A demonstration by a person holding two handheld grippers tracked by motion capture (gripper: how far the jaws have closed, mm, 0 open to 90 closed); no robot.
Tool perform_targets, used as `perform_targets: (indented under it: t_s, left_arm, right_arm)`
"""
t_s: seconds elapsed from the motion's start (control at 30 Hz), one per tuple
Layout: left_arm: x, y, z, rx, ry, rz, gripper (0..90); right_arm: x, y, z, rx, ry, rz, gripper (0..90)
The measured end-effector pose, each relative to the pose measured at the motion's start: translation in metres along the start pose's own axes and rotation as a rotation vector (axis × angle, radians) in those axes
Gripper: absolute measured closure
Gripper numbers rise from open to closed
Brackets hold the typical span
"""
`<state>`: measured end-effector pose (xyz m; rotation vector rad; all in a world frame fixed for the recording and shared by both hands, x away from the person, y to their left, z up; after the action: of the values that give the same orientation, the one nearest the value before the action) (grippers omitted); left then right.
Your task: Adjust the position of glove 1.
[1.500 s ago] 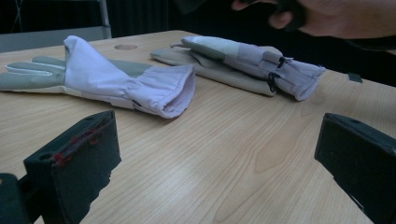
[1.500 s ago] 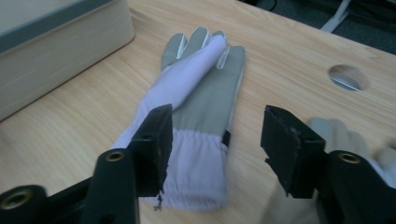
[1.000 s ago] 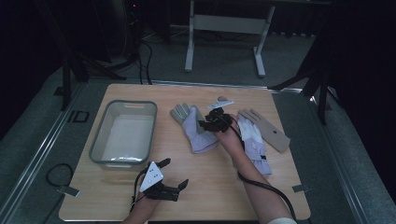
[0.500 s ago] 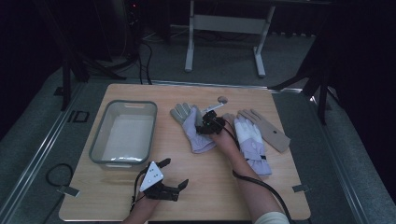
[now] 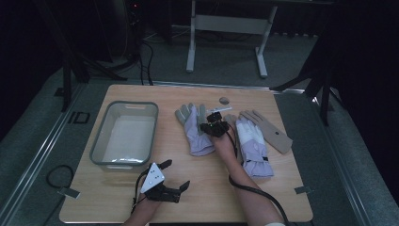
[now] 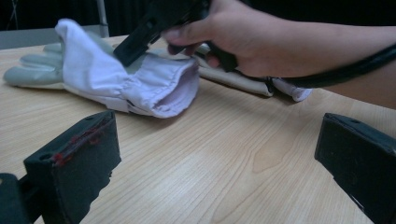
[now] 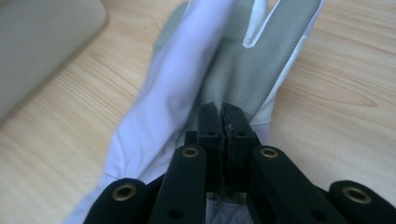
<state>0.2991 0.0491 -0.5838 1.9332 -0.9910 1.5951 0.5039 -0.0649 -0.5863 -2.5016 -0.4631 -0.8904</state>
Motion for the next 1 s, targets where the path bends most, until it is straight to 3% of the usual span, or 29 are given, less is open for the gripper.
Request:
perform_targets:
  t_s: [0.27, 0.5, 0.67, 0.77, 1.0]
  left_arm:
    - [0.0, 0.0, 0.0, 0.003, -0.001, -0.001, 0.0]
    - [0.0, 0.0, 0.0, 0.008, -0.003, 0.006, 0.0]
    - [0.0, 0.0, 0.0, 0.007, -0.002, 0.006, 0.0]
    - [0.0, 0.0, 0.0, 0.007, -0.002, 0.007, 0.0]
    - [0.0, 0.001, 0.001, 0.004, -0.005, 0.014, 0.1]
  right_arm:
    - [-0.008, -0.005, -0.055, 0.006, 0.14, 0.15, 87.4]
    - [-0.038, -0.005, -0.086, -0.037, 0.173, 0.218, 87.3]
    - [-0.061, 0.0, -0.089, -0.064, 0.152, 0.249, 87.2]
    - [-0.07, 0.005, -0.084, -0.114, 0.144, 0.232, 87.1]
    - [-0.085, 0.011, -0.063, -0.126, 0.095, 0.23, 83.7]
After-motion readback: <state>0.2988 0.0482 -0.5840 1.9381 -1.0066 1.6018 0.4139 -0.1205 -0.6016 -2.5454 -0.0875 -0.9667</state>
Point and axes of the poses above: each handheld gripper's, and its own axes: z roughly forward along the jaws, x roughly out of its top, y roughly to its right, the point moved 9 cm from there along z, roughly forward along the jaws, and after that the axes turned 11 degrees about z, right-handed, at the moved point
